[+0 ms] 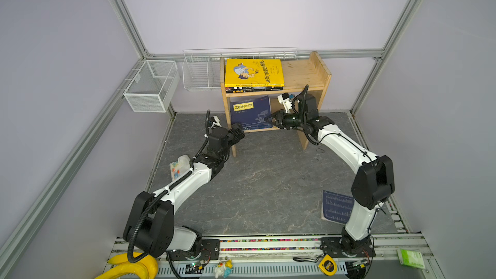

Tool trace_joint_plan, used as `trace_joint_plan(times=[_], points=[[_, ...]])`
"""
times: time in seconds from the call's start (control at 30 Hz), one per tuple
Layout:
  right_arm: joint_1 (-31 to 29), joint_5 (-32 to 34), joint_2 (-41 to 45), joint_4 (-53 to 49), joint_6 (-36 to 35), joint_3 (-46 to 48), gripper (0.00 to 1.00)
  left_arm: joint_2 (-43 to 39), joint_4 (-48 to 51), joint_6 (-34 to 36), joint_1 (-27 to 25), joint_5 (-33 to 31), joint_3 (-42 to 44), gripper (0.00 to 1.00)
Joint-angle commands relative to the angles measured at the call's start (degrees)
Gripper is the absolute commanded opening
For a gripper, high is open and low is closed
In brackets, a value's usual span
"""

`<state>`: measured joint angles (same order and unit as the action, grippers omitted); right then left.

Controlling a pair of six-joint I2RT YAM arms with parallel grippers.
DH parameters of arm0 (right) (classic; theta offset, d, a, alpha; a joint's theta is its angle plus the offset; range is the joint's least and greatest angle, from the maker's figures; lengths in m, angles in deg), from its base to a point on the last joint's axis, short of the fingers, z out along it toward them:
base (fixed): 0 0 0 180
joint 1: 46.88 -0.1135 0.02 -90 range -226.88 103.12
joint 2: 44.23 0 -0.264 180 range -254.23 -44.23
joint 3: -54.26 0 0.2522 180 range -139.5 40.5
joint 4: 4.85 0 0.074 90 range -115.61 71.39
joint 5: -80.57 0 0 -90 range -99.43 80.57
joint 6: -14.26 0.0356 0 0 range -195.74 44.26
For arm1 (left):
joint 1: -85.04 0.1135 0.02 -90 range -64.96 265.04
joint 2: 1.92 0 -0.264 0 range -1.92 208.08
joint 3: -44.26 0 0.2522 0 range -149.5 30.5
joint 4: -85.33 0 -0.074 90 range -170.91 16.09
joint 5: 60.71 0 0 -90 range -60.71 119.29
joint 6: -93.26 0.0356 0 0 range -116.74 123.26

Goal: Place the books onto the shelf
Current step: 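Press the blue book onto the lower shelf with right gripper while left hovers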

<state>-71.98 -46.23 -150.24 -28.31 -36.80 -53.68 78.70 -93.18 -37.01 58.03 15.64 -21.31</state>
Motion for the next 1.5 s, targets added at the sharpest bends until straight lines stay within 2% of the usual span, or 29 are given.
trace_joint_plan(times=[0.0,0.07,0.33,0.53,0.9,1.1,1.27,1.47], points=[[-0.21,3.73,-2.7,-1.97,-1.74,-0.2,0.14,2.41,3.43,-0.59,0.28,-2.94,-0.57,0.98],[-0.15,4.44,-2.62,-2.26,-2.0,-0.22,0.16,2.69,4.45,-2.04,0.29,-3.68,-0.65,0.98],[-0.27,8.6,-1.76,-2.96,-3.08,-0.57,0.38,1.93,6.03,-4.84,0.28,-4.72,0.35,0.97],[-0.53,11.02,-0.28,-3.18,-4.27,-0.43,0.44,1.21,5.6,-5.17,0.27,-4.23,0.65,0.97],[-0.73,22.78,5.36,-7.08,-11.39,1.16,0.52,1.47,4.71,-5.43,0.29,-3.33,0.15,0.97],[-0.73,20.42,6.69,-6.12,-12.72,2.35,0.53,0.61,1.51,-4.44,0.29,-0.78,0.53,0.98],[-0.78,16.78,8.84,-5.29,-15.37,4.2,0.53,-3.68,-10.4,-0.52,0.29,5.58,4.66,1.0],[-0.73,15.17,13.58,-5.2,-17.53,10.31,0.6,-10.59,-17.11,2.51,0.29,13.07,9.14,1.0]])
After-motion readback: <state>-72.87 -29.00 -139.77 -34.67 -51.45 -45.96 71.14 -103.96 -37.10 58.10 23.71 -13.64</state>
